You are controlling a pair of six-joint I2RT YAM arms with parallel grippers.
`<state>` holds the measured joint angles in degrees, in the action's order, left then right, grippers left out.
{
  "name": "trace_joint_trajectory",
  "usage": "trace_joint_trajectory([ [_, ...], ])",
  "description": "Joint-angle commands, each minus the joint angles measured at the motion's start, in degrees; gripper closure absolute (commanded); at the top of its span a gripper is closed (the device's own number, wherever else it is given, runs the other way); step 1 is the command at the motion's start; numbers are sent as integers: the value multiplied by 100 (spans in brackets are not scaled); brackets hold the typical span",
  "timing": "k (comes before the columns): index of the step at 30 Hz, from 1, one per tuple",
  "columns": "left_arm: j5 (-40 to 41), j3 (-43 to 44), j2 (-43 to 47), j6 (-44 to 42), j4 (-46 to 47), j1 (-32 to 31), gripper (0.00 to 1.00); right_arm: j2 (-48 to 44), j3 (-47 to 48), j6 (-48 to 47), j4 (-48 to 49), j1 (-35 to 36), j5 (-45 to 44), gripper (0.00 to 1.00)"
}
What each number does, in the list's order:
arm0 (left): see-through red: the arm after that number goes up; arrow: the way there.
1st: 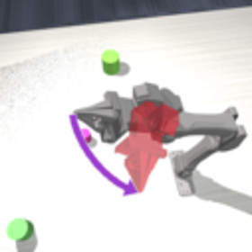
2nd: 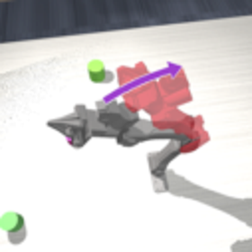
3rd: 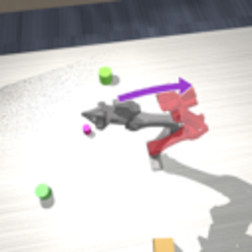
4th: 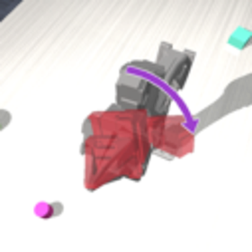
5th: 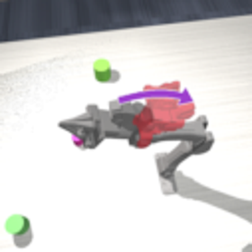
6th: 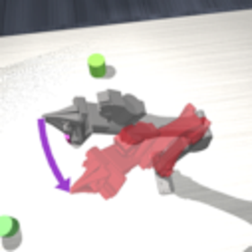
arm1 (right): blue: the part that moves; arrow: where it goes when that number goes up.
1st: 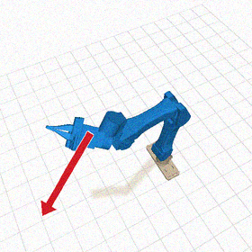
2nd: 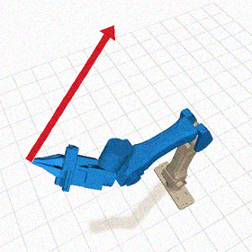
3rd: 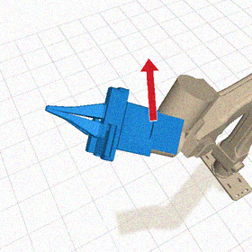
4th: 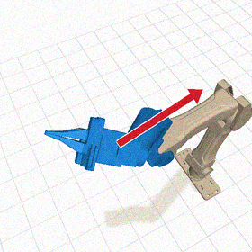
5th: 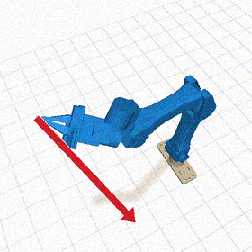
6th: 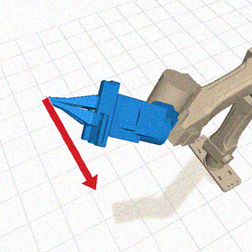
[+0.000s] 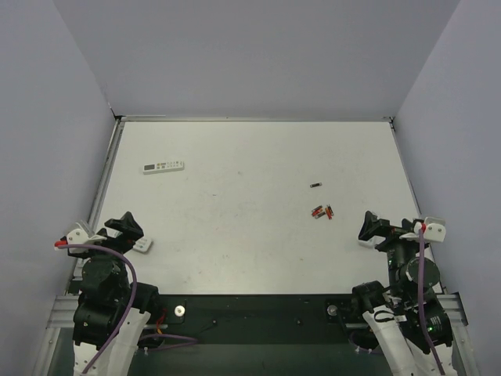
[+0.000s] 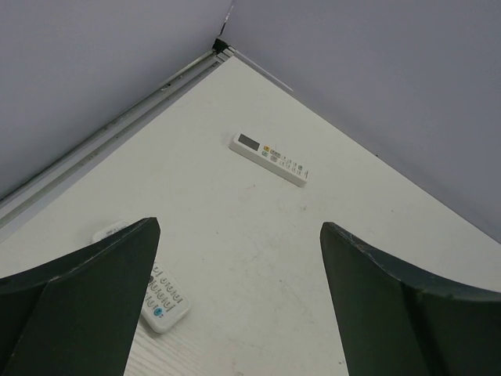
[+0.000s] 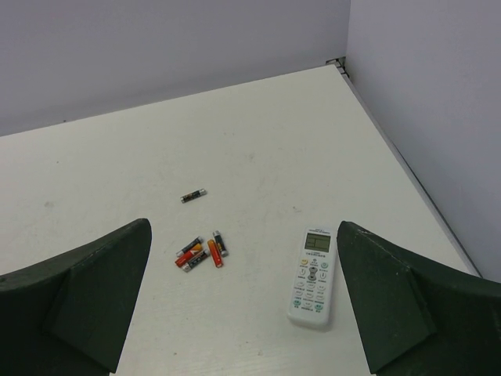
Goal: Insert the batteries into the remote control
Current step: Pick up the remote control from the center of the board.
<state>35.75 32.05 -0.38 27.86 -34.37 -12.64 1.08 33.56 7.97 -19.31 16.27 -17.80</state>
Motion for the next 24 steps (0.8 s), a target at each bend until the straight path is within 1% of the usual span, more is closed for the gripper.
trace_joint_trajectory([
  [1,-155,38,557,0,133,51,5,776,544,468,-168,43,-21,0],
  [3,-217,47,557,18,89,43,5,1199,817,845,-641,43,-266,0],
  [4,-235,64,566,44,88,51,5,1680,1088,986,-836,43,-398,0],
  [6,-287,73,566,53,71,43,5,2192,1371,1442,-1405,51,-810,0],
  [7,-296,82,574,53,79,43,5,2708,1477,1592,-1609,43,-891,0],
  [8,-331,90,574,44,45,51,5,2957,1687,1759,-1776,25,-996,0],
  [9,-349,108,583,53,36,52,5,3203,1776,2031,-2100,25,-1067,0],
  [10,-358,117,601,62,18,43,5,3649,1838,2146,-2208,8,-1050,0],
  [12,-419,117,618,71,-17,43,5,4047,1908,2401,-2444,-132,-1015,0],
  [13,-428,134,618,62,-35,43,5,4388,1891,2724,-2507,-220,-962,0],
  [14,-463,135,627,71,-26,43,5,4522,1865,2815,-2516,-334,-866,0],
  [15,-472,126,627,62,-17,43,5,4672,1778,2929,-2490,-683,-743,0],
  [16,-481,134,636,62,-8,34,5,4943,1724,3121,-2464,-852,-638,0],
  [18,-499,135,636,53,18,17,5,5225,1506,3368,-2333,-1308,-750,2],
  [20,-507,126,645,27,53,-54,5,5647,1451,3692,-2253,-1495,-682,2],
  [22,-499,117,645,1,71,-124,5,6111,1469,3782,-2060,-1575,-532,2],
  [24,-499,91,645,0,97,-177,5,6482,1504,3888,-1884,-1601,-741,2],
])
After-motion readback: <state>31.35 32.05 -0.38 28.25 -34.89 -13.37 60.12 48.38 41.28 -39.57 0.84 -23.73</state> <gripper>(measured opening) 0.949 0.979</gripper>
